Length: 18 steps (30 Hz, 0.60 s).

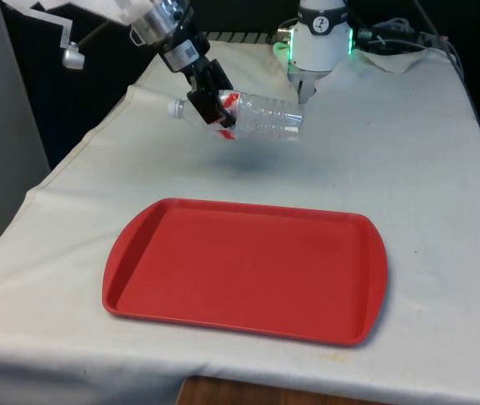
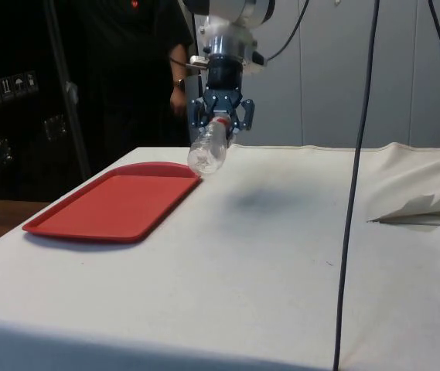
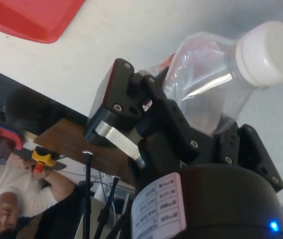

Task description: Place the bottle upright on the tray.

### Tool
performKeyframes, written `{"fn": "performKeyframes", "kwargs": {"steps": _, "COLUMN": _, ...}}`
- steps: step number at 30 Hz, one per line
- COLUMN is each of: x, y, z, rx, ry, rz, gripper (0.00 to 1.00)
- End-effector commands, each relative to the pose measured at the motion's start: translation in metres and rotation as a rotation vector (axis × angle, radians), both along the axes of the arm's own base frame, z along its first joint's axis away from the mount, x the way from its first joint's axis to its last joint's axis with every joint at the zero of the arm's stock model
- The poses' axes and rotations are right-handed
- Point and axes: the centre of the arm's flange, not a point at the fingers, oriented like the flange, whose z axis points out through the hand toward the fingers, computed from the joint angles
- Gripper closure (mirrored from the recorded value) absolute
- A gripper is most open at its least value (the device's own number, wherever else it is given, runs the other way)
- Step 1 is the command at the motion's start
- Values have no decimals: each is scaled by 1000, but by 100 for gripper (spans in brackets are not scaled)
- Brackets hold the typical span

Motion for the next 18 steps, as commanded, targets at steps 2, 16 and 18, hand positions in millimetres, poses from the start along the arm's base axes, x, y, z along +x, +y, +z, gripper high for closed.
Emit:
{"fn": "performKeyframes", "kwargs": {"steps": 2, "x": 2, "y": 0, "z": 2, "rx": -5, "ry": -1, "rz": -2, "gripper": 86}}
{"fn": "performKeyframes", "kwargs": {"steps": 16, "x": 33, "y": 18, "z": 26, "rx": -80, "ry": -16, "rz": -24, "gripper": 86}}
{"fn": "performKeyframes", "kwargs": {"steps": 18, "x": 36, "y": 19, "z": 29, "rx": -89, "ry": -15, "rz": -27, "gripper": 86}}
